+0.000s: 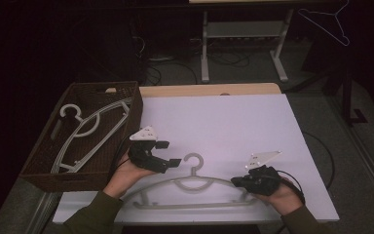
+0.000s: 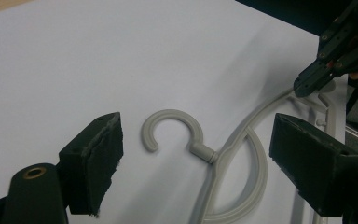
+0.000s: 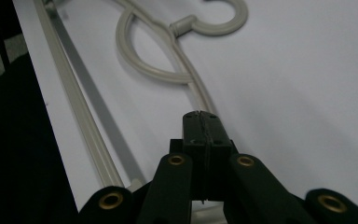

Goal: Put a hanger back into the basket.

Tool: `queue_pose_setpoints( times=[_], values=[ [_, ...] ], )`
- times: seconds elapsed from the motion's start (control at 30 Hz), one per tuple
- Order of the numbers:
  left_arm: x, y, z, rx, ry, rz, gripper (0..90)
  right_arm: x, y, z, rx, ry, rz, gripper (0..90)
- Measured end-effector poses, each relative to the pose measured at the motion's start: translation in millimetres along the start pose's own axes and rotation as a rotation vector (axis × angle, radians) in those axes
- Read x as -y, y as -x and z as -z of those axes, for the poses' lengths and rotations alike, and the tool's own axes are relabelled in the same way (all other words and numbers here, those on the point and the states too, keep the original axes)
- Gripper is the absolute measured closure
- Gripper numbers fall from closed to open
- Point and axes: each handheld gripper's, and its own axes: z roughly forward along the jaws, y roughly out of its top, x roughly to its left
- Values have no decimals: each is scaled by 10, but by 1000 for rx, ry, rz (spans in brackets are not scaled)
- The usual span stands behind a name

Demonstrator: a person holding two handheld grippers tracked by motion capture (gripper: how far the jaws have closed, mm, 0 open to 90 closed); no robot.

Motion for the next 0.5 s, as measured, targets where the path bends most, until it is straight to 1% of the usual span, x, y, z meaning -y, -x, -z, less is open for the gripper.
queue_pose_setpoints(
  times=[0.03,0.1,0.13,0.2,0.23,0.27,0.33,0.4,0.47,0.5],
  values=[
    [5,-1,-4,-1,-4,-1,170,-2,-8,-24,-2,-19,5,899],
    [16,-2,-18,1,-5,4,170,4,-3,-62,3,-37,5,899],
    [20,-6,-24,0,-8,0,170,7,1,-74,7,-50,4,899],
    [27,-8,-36,1,-13,0,170,17,14,-113,4,-69,7,899],
    [33,-7,-42,0,-13,2,170,19,15,-125,10,-83,9,899],
    [36,-10,-47,1,-19,-2,170,20,11,-140,16,-94,2,899],
    [45,-7,-61,3,-24,0,170,23,19,-165,25,-115,14,899],
    [55,-7,-78,5,-26,4,170,25,26,-181,35,-129,22,900],
    [66,-16,-88,3,-41,-4,170,27,30,-197,51,-142,24,900],
    [71,-19,-94,3,-45,-6,170,26,34,-199,48,-142,22,900]
  ],
)
